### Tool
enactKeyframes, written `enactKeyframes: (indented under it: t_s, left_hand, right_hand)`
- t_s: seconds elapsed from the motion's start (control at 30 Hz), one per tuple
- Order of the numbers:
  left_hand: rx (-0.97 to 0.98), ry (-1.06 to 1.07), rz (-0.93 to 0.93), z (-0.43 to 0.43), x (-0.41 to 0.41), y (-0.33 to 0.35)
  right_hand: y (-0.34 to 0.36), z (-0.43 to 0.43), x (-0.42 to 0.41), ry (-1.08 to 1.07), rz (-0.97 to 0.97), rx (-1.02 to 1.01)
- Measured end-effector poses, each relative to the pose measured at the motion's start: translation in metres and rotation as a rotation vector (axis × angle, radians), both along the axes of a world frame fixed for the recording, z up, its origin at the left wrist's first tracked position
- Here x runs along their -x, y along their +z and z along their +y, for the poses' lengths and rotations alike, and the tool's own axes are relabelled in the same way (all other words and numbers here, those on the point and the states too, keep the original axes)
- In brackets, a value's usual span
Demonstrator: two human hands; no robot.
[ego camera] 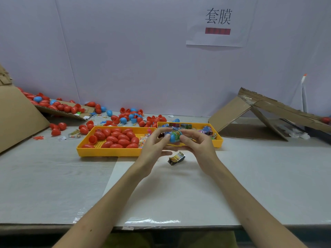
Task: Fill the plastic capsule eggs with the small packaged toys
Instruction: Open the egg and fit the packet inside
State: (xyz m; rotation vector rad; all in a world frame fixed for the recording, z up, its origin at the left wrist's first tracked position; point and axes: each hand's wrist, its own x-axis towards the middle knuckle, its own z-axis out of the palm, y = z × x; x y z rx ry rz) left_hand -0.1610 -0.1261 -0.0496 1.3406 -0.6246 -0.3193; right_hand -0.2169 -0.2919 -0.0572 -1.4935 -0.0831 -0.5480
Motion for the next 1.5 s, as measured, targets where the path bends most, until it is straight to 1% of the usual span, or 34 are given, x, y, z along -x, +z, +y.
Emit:
enactKeyframes:
  t_s: [0.07,0.13,0.27,0.33,0.43,0.57,0.7,0.83,1.0,1.17,1.27,1.5]
  left_hand:
    - [0.017,0.032,-0.069,0.0006,0.0,0.0003]
    - [0.021,0.015,-0.113,0.0014,0.0013,0.0011]
    - [0.007,0.081,-0.195,0.0013,0.001,0.0015]
    - [0.03,0.091,-0.175,0.0018,0.0015,0.002]
    - [0.099,0.084,-0.092,0.0034,0.0031,0.0041]
    - [0.148,0.074,-0.013,0.0032,0.0031,0.0045]
    - [0.115,0.085,-0.007,0.0027,0.0033,0.0047]
    - [0.09,-0.016,0.022,0.0029,0.002,0.0041]
    - [0.108,0.029,0.035,0.0027,0.002,0.0031]
    - [0.119,0.048,0.004,0.0024,-0.0007,0.0011]
    - [0.104,0.057,-0.014,0.0019,-0.002,0.0003]
    - [0.101,0.063,0.013,0.0021,-0.0032,-0.001]
  right_hand:
    - [0.0009,0.0013,0.0007,-0.026,0.007,0.002]
    - [0.0011,0.0018,0.0009,-0.039,0.007,0.012]
    - [0.0001,0.0015,0.0009,0.012,0.009,-0.027]
    - [0.0011,0.0013,0.0016,0.042,0.01,-0.028]
    - [0.0031,0.0026,0.0034,0.091,0.014,-0.03]
    - [0.0021,0.0043,0.0029,0.022,0.007,0.065]
    - [0.0017,0.0029,0.002,-0.034,-0.007,0.073]
    - [0.0025,0.0014,0.0029,-0.028,-0.002,0.042]
    - [0.0023,0.006,0.0032,-0.152,-0.06,0.154]
    - [0.0004,0.0043,0.0018,-0.211,-0.103,0.198]
    - [0.0009,0.0031,0.0024,-0.204,-0.097,0.211]
    - [0.0041,0.0037,0.0051,-0.135,0.0,0.16]
